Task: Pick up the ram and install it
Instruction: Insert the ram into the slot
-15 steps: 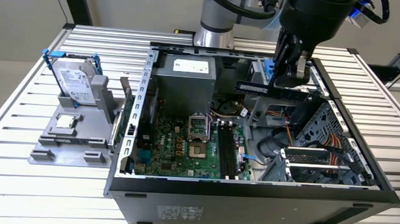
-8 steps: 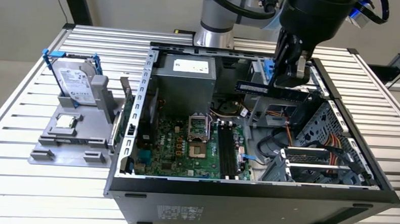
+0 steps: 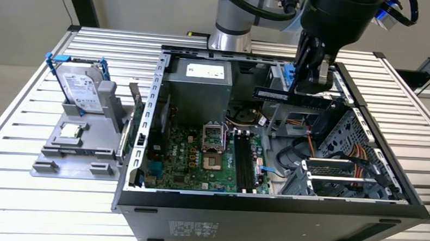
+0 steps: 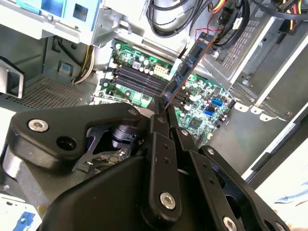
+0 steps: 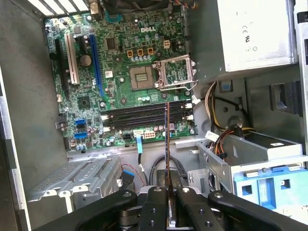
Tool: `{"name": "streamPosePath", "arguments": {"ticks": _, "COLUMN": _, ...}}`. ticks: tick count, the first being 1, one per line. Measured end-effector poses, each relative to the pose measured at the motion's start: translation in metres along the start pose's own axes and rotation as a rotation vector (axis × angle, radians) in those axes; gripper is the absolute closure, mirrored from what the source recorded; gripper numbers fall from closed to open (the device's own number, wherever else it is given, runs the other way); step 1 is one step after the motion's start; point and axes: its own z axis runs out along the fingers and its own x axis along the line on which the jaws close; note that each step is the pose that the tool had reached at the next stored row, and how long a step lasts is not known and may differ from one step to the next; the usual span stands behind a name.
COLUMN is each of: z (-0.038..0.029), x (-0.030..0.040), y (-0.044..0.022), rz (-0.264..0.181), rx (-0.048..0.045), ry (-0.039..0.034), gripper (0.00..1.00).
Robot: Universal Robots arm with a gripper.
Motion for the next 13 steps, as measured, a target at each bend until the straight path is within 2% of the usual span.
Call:
{"name": "streamPosePath", "arguments": {"ticks": 3, "z": 0.0, "x": 0.0, "y": 0.0, "rz": 0.017, "rx": 0.0005, "ry": 0.0001, "gripper": 1.0}}
{"name": "streamPosePath", "arguments": {"ticks": 9, "z": 0.0002, "x": 0.0, "y": 0.0, "rz": 0.082, "rx": 0.0022, "ry": -0.0001, "gripper": 1.0}}
{"name": "streamPosePath", "arguments": {"ticks": 13, "z": 0.0001, "x": 0.0, "y": 0.0, "rz": 0.088, "rx": 0.0024, "ry": -0.0001, "gripper": 1.0}}
